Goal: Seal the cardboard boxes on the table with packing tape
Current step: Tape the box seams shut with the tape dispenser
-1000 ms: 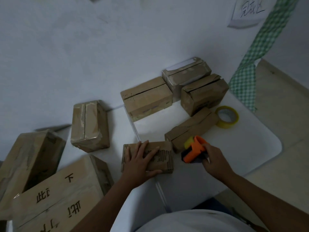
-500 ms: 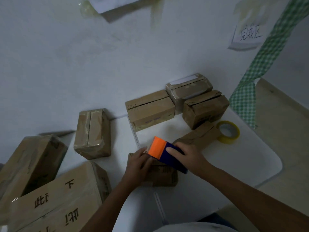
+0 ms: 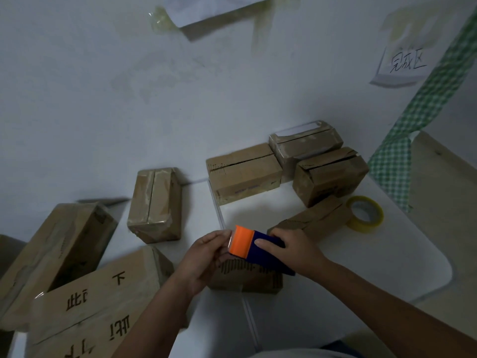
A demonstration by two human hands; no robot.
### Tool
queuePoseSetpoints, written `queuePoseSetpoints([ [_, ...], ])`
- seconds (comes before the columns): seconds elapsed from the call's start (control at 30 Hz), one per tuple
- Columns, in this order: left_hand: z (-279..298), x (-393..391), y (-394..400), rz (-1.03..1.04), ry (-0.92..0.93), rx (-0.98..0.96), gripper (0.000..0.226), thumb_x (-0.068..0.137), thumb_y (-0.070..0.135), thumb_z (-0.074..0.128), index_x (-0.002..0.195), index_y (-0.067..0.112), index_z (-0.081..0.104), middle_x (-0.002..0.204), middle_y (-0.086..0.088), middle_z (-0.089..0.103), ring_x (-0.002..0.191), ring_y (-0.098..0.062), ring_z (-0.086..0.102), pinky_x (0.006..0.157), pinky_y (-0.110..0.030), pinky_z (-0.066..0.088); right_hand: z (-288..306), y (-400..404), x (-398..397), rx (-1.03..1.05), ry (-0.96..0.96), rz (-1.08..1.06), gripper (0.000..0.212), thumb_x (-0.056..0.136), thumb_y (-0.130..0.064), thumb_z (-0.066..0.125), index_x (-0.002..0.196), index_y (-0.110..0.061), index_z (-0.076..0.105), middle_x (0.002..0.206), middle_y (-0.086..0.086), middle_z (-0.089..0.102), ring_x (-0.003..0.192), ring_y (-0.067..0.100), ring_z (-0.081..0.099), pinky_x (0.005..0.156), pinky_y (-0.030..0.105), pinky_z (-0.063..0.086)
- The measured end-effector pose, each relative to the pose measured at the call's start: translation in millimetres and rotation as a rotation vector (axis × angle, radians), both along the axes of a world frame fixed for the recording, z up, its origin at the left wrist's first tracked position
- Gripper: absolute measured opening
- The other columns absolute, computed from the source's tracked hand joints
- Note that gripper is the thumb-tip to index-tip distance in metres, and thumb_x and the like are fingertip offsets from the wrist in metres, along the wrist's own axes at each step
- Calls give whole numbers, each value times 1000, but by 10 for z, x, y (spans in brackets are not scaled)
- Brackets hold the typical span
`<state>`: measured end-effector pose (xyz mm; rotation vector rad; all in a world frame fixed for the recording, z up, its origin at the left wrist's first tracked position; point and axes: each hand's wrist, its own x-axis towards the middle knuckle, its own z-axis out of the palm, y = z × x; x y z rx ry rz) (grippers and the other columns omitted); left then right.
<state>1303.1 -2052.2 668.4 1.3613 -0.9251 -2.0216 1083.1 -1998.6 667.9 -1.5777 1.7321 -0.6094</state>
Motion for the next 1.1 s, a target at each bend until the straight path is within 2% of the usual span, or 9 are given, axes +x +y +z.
queuePoseSetpoints([
  [0.17, 36, 8, -40, 33, 64, 91, 32, 78, 18, 68, 106, 3, 72, 104, -16, 74, 86, -18, 73, 67, -24, 58, 47, -26, 12, -17, 36, 32, 45, 89, -62, 50, 87, -18, 60, 75, -9, 61, 69, 5, 61, 55, 17, 41],
  [0.33, 21, 25, -50, 19, 61, 68, 20, 80, 9, 67, 97, 1, 74, 98, -17, 74, 82, -18, 73, 65, -24, 58, 94, -66, -6, -29, 67, 58, 51, 90, -60, 50, 91, -11, 65, 81, -1, 66, 71, 8, 63, 58, 18, 45],
  [0.47, -42, -3, -19, 24, -38, -13, 19, 96, 6, 56, 107, -4, 69, 101, -20, 71, 90, -22, 68, 77, -30, 58, 143, -99, 1, -23, 124, 89, 55, 89, -64, 48, 86, -11, 64, 77, 1, 65, 70, 10, 63, 60, 23, 47],
  [0.6, -62, 5, 34, 71, -62, -45, 18, 98, 7, 54, 103, -2, 69, 85, -14, 69, 70, -13, 65, 61, -22, 52, 175, -148, -38, -15, 306, 172, 60, 84, -74, 42, 87, -18, 61, 80, -3, 64, 71, 9, 61, 66, 27, 51],
  [0.7, -60, 25, 40, 125, -45, -35, 14, 95, 6, 57, 97, 0, 69, 77, -10, 67, 62, -10, 62, 57, -20, 51, 174, -186, -40, -20, 345, 228, 72, 77, -83, 31, 93, -19, 62, 84, -3, 65, 72, 8, 61, 68, 27, 55],
  [0.8, -87, 232, -29, 352, -60, -2, 10, 93, 3, 60, 93, 1, 70, 76, -9, 67, 67, -12, 63, 68, -22, 54, 152, -200, -146, -10, 392, 284, 84, 66, -90, 19, 86, -21, 62, 77, -3, 64, 66, 8, 59, 62, 28, 52],
  [0.87, -135, 475, -104, 459, -156, -24, 9, 93, 7, 61, 91, 4, 70, 77, -7, 67, 75, -14, 62, 78, -27, 53, 132, -198, -258, 23, 432, 286, 71, 68, -89, 25, 71, -25, 56, 67, -5, 57, 58, 5, 52, 52, 24, 38],
  [0.93, -198, 626, -152, 448, -211, -46, 11, 95, 9, 60, 87, 5, 67, 77, -7, 63, 76, -15, 60, 77, -28, 52, 109, -211, -302, 46, 440, 267, 64, 72, -86, 32, 61, -25, 48, 61, -5, 52, 52, 5, 46, 50, 23, 30],
  [1.1, -452, 566, -181, 399, -390, -70, 15, 98, 9, 57, 104, -4, 62, 90, -13, 58, 84, -20, 57, 81, -33, 53, -7, -272, -194, 49, 532, 259, 66, 72, -88, 39, 58, -24, 47, 58, -5, 50, 50, 7, 44, 49, 24, 31],
])
